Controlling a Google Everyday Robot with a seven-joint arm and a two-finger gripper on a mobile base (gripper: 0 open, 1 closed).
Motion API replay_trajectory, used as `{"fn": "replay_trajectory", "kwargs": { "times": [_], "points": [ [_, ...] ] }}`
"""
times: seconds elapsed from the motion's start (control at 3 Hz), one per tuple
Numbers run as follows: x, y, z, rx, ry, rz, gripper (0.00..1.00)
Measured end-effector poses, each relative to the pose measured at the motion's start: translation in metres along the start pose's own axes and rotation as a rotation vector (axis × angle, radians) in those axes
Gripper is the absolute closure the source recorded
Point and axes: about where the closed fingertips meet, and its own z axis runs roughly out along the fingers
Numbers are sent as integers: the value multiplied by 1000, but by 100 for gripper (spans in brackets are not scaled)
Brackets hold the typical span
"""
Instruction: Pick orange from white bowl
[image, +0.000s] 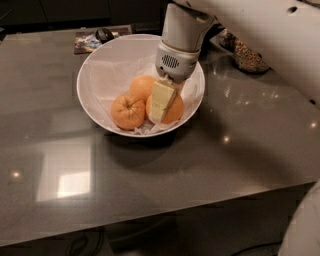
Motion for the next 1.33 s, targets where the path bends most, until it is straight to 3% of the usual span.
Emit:
{"fn": "replay_trajectory", "kwargs": {
  "times": [0.67,1.0,1.33],
  "points": [
    [0,0,0,0,0,0,89],
    [-4,3,-13,38,-41,-45,100],
    [-6,13,-36,69,-74,-116,100]
  ]
}}
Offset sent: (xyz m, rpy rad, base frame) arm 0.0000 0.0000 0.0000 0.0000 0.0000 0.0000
